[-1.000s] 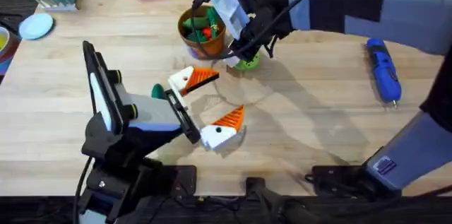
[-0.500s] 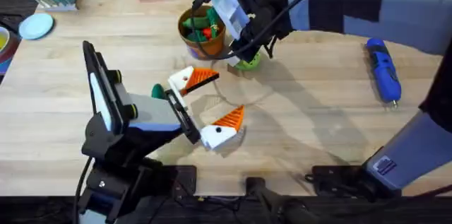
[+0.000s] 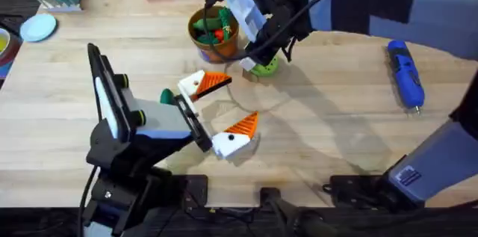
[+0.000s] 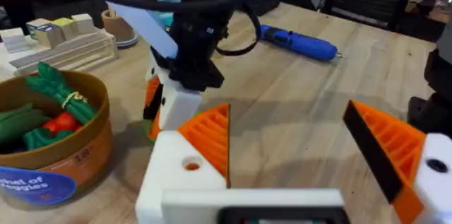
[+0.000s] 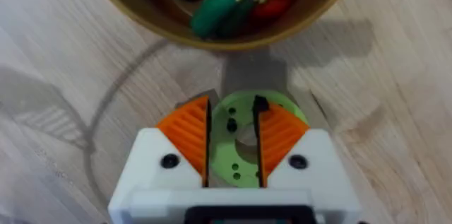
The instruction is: Pick up the gripper from the table and insert it into the empty holder that is missing its gripper. Then pick up a screw, insert it into the mounting hole, and use the screwdriver to tighten it. Finally, clean up the table by picking up the vegetable and placing it into the bucket.
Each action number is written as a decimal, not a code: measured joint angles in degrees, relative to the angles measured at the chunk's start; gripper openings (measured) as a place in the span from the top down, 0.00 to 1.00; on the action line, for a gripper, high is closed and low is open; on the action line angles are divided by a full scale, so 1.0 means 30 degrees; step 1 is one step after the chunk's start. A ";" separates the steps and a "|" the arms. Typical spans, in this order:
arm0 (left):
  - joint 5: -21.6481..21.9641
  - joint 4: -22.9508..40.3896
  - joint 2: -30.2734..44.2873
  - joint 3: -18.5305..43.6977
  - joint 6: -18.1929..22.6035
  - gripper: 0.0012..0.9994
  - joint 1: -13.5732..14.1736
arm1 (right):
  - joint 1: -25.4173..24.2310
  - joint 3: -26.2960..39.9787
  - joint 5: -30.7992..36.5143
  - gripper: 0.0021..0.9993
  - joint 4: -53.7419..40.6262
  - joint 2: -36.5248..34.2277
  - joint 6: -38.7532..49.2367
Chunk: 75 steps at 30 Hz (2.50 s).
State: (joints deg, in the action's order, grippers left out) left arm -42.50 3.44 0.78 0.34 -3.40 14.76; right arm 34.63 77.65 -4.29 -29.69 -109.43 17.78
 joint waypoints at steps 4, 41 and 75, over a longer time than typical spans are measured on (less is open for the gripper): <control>0.0000 0.0000 0.0000 0.0000 -0.0001 0.01 0.0000 | 0.0000 0.0000 0.0001 0.63 -0.0285 0.0140 -0.0007; -0.0003 0.0000 0.0000 0.0000 0.0000 0.01 0.0000 | -0.0197 0.0000 0.0007 0.81 -0.0909 0.0313 -0.0092; 0.0000 0.0000 0.0000 0.0000 0.0000 0.01 0.0000 | -0.0197 0.0000 -0.0007 0.80 -0.1115 0.0097 -0.0102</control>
State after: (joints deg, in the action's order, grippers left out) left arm -42.50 3.44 0.78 0.34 -3.40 14.76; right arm 34.04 77.65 -4.31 -33.04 -109.14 17.47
